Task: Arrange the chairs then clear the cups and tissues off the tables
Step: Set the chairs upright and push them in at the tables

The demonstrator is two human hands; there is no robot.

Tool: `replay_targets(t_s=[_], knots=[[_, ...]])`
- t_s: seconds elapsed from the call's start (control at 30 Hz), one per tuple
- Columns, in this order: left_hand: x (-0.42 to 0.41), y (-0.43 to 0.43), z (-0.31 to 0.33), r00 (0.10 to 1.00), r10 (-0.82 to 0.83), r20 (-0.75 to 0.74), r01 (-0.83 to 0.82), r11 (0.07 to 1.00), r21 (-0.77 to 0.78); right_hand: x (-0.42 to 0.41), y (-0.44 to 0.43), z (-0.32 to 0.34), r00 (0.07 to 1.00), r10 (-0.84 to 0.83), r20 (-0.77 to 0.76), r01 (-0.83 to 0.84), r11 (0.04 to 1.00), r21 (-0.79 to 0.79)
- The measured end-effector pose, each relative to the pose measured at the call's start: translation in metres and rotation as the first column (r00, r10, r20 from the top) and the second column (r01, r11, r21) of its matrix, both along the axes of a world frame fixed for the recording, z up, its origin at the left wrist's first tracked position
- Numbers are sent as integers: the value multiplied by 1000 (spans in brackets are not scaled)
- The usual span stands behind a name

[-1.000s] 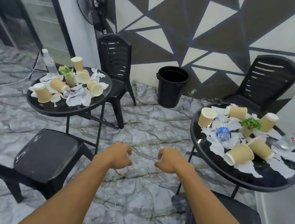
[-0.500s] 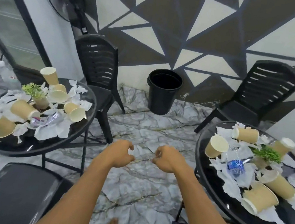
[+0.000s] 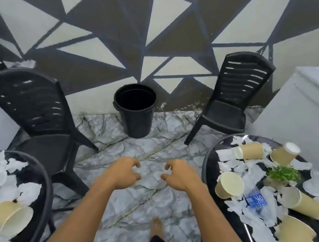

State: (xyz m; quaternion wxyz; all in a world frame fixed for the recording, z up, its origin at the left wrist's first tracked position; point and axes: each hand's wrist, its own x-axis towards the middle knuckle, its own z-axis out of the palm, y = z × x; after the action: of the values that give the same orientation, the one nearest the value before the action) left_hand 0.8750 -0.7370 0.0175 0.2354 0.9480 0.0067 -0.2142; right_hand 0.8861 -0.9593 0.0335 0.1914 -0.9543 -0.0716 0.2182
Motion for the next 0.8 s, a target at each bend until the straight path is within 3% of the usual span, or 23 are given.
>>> replay_targets(t_s=[0.23, 0.5, 0.8], knots=[[160, -16, 0, 996, -81, 39, 77, 993, 92, 146, -12, -11, 998, -59, -22, 59, 998, 38], [331, -40, 29, 982, -163, 96, 157, 985, 69, 300, -33, 11, 991, -133, 15, 132, 990, 58], [532, -79, 28, 916, -374, 146, 367, 927, 73, 459, -56, 14, 947, -314, 66, 312, 949, 38]])
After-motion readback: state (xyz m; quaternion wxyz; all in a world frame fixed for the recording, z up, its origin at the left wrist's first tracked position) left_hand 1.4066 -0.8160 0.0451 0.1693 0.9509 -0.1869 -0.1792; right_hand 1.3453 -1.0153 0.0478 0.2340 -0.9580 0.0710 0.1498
